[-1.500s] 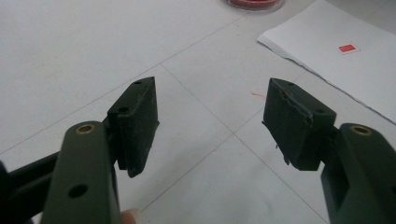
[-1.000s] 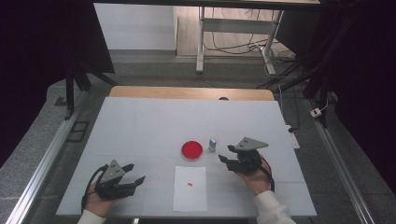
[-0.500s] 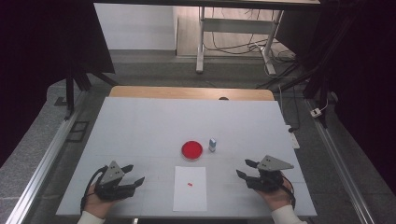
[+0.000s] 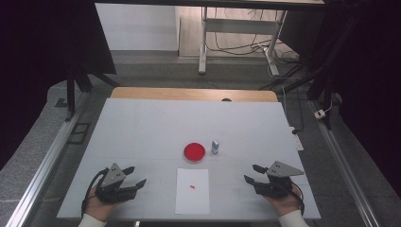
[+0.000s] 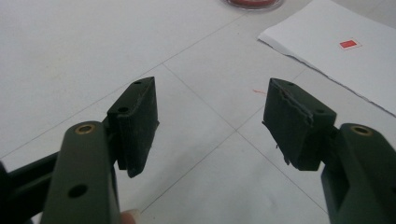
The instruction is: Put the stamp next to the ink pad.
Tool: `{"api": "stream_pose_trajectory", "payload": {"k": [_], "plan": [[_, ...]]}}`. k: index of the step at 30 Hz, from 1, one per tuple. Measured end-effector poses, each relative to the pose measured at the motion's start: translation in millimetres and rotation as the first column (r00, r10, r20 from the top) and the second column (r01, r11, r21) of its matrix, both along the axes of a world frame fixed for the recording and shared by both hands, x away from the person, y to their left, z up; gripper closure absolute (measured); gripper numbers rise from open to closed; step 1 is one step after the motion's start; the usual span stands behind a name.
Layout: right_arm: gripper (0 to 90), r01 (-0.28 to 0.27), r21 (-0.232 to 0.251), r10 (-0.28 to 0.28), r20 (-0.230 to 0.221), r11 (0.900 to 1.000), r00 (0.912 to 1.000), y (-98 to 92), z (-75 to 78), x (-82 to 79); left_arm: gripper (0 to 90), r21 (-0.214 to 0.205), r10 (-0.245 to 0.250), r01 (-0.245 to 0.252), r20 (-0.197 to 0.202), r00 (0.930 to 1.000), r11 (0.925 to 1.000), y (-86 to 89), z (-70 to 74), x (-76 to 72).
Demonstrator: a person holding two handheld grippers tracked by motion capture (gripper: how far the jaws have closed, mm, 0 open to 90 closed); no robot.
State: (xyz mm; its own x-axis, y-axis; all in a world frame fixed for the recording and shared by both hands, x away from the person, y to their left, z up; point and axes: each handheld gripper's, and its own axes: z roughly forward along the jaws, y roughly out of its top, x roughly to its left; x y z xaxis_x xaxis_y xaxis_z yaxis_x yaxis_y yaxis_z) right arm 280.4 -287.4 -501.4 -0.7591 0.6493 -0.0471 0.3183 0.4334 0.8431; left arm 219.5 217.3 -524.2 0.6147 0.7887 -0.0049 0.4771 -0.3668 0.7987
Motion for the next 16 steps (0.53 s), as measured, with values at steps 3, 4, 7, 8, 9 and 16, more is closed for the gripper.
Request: {"api": "stream_pose_trajectory", "payload": {"k": [3, 4, 7, 8, 9, 16], "plan": [[44.7, -0.007, 0.009, 0.007, 0.005, 0.9999, 1.0, 1.0, -0.2, -0.1, 35.3, 0.0, -0.002, 0.002, 0.002, 1.0, 1.0, 0.0, 0.3, -0.2], [44.7, -0.007, 0.004, 0.007, 0.004, 1.0, 1.0, 0.9, -0.1, -0.1, 35.3, -0.001, -0.002, 0.002, 0.002, 1.0, 1.0, 0.0, 0.4, -0.3], [44.7, -0.004, -0.004, 0.004, 0.004, 1.0, 1.0, 0.5, 0.1, -0.1, 35.2, -0.001, -0.003, 0.003, 0.002, 1.0, 1.0, 0.1, 0.5, -0.2], [44.7, -0.006, 0.002, 0.006, 0.004, 1.0, 1.0, 0.6, -0.1, 0.0, 35.2, -0.001, -0.003, 0.003, 0.002, 1.0, 1.0, 0.1, 0.4, -0.1], [44.7, -0.005, 0.005, 0.005, 0.005, 1.0, 1.0, 0.7, 0.0, 0.0, 35.2, -0.001, -0.004, 0.004, 0.001, 1.0, 1.0, 0.1, 0.2, 0.0], [44.6, -0.009, -0.001, 0.009, 0.005, 1.0, 1.0, 0.8, 0.2, 0.0, 32.7, -0.001, 0.003, -0.003, -0.005, 1.0, 1.0, 0.2, -0.5, 1.2]]}}
